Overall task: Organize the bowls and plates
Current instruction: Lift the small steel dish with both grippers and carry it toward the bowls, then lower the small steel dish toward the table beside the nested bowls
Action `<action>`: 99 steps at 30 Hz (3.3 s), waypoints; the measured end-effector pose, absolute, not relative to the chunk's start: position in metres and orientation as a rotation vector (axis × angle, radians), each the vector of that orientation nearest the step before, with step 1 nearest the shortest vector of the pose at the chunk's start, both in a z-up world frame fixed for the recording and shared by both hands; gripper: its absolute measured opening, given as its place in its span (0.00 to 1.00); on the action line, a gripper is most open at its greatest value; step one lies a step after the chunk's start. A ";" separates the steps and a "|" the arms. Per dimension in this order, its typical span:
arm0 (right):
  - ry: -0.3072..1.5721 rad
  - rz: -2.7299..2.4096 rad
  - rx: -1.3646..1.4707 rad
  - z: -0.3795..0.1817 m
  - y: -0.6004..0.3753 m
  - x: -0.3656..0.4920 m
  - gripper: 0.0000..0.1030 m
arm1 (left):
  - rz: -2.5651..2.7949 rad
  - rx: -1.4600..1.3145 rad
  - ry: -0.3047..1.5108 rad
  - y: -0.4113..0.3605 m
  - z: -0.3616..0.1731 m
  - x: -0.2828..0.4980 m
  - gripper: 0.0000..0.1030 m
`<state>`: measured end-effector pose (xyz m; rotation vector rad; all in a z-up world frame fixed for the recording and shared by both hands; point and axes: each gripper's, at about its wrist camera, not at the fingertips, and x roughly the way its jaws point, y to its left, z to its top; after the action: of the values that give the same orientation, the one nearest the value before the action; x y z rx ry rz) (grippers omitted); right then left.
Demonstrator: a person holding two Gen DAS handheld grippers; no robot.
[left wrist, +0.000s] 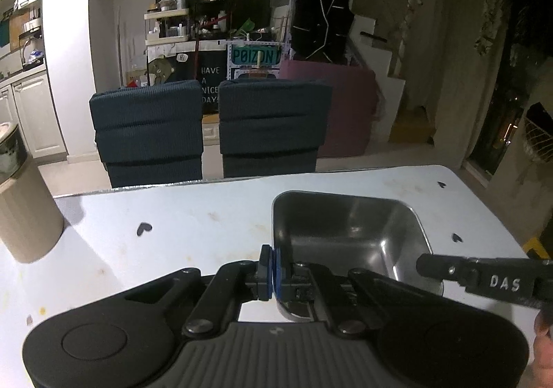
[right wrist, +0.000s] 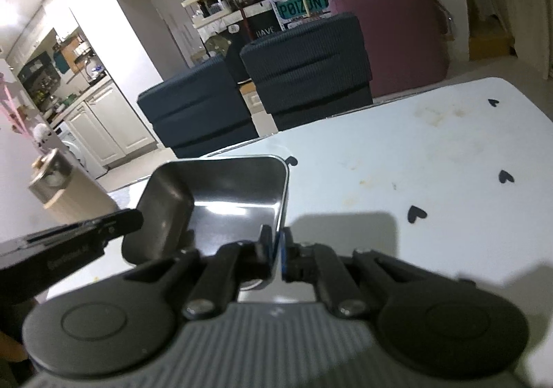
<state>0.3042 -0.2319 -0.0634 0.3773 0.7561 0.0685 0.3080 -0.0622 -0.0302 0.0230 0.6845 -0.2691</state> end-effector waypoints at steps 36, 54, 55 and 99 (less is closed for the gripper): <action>0.809 0.022 0.299 -0.071 -0.295 0.171 0.06 | -0.467 -0.004 0.837 -0.139 -0.083 0.193 0.04; 0.933 0.006 0.197 -0.096 -0.284 0.182 0.05 | -0.479 0.082 0.954 -0.152 -0.116 0.188 0.07; 0.937 0.006 0.193 -0.097 -0.283 0.182 0.05 | -0.478 0.087 0.960 -0.152 -0.118 0.188 0.07; 1.107 -0.044 -0.025 -0.138 -0.264 0.203 0.06 | -0.508 0.115 1.030 -0.156 -0.140 0.190 0.10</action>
<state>0.2031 -0.2636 -0.1380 -0.0250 1.1075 -0.0436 0.1904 -0.1557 -0.1403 0.1148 1.0299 -0.5084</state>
